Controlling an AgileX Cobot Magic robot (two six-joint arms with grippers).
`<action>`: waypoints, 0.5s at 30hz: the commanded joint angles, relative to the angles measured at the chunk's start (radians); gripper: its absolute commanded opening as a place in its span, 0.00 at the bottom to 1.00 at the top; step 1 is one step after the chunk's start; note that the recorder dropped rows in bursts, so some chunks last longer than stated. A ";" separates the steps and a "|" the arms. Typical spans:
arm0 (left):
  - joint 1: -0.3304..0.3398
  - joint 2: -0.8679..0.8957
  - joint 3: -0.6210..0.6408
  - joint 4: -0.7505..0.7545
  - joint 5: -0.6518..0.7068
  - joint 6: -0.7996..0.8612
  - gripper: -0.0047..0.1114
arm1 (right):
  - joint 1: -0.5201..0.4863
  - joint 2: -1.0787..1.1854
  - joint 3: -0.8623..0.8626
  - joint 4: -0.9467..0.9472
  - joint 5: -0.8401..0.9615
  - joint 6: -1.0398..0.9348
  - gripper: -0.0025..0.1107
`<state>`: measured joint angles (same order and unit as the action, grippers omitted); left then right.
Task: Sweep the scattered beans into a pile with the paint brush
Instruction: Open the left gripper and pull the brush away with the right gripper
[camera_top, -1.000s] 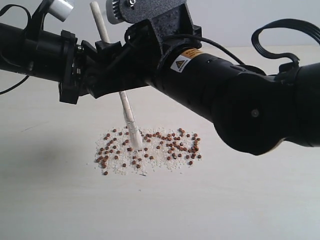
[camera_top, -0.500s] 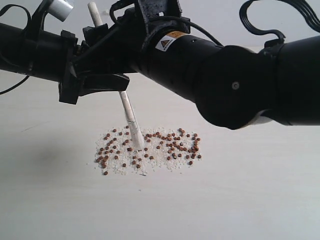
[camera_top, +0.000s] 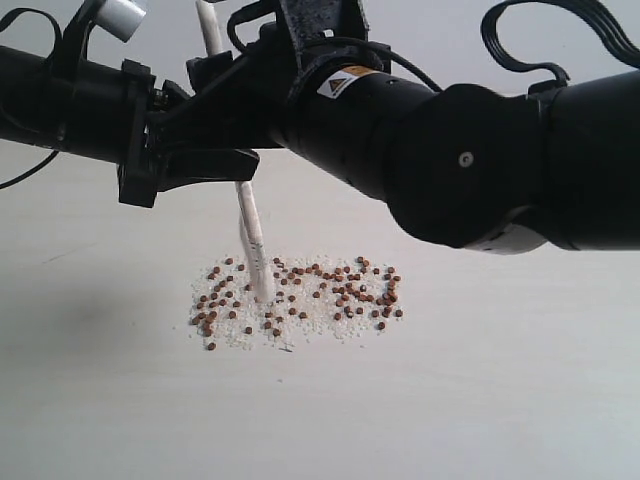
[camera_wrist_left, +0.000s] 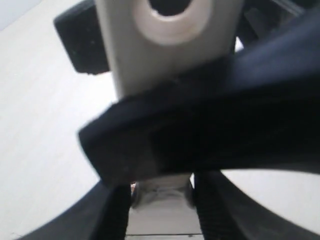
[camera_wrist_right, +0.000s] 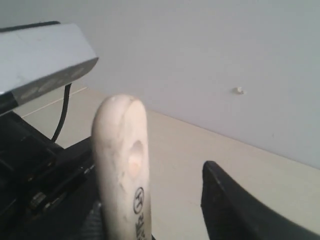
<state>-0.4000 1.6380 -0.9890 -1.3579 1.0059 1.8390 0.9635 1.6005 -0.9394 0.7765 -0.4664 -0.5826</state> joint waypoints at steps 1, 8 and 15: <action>0.000 -0.003 0.003 -0.027 0.012 -0.008 0.04 | 0.002 0.004 -0.005 0.007 -0.017 -0.020 0.33; 0.000 -0.003 0.003 -0.037 0.012 -0.006 0.04 | 0.002 0.004 -0.005 0.007 -0.029 -0.058 0.02; 0.000 -0.003 0.003 -0.033 0.037 0.011 0.05 | 0.000 -0.080 -0.005 0.200 -0.062 -0.249 0.02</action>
<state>-0.4018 1.6380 -0.9890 -1.4110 1.0111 1.8486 0.9733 1.5667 -0.9415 0.8936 -0.4674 -0.7050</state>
